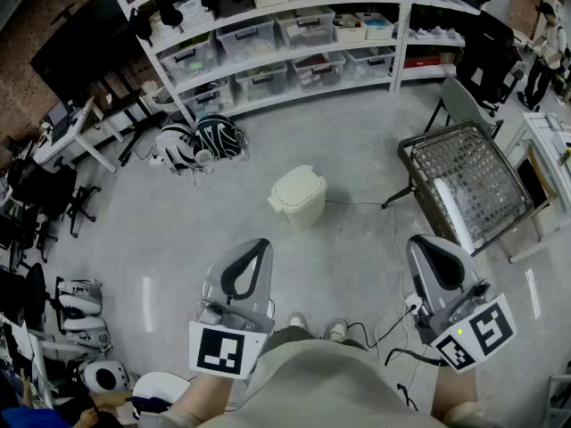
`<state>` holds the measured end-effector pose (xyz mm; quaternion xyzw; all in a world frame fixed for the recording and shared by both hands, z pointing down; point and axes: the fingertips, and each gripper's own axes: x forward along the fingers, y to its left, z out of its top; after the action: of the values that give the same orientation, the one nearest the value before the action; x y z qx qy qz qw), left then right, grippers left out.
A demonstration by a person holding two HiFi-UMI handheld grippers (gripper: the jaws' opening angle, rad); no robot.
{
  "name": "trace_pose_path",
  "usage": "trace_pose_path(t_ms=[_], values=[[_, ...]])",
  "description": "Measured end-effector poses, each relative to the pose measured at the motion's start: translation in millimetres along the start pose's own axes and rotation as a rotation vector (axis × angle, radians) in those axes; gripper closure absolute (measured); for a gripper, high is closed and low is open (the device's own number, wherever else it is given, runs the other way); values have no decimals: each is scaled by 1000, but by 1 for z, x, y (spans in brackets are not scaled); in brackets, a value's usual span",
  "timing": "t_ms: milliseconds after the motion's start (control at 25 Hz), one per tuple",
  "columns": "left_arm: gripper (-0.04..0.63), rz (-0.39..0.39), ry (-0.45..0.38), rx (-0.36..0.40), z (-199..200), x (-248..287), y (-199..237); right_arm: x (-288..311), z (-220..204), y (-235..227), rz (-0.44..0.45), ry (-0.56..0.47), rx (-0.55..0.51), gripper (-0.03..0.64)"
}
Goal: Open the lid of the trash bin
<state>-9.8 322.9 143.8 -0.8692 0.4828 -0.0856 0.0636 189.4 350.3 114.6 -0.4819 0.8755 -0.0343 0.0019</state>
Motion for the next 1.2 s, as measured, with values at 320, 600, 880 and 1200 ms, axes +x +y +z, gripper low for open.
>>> trace_pose_path(t_ms=[320, 600, 880, 1200], values=[[594, 15, 22, 7, -7, 6, -3, -2, -8, -10, 6, -2, 29, 614], [594, 21, 36, 19, -9, 14, -10, -1, -17, -18, 22, 3, 47, 614], [594, 18, 32, 30, -5, 23, -14, -1, -18, -26, 27, 1, 49, 614], [594, 18, 32, 22, -12, 44, 2, 28, -25, -36, 32, 24, 46, 614]])
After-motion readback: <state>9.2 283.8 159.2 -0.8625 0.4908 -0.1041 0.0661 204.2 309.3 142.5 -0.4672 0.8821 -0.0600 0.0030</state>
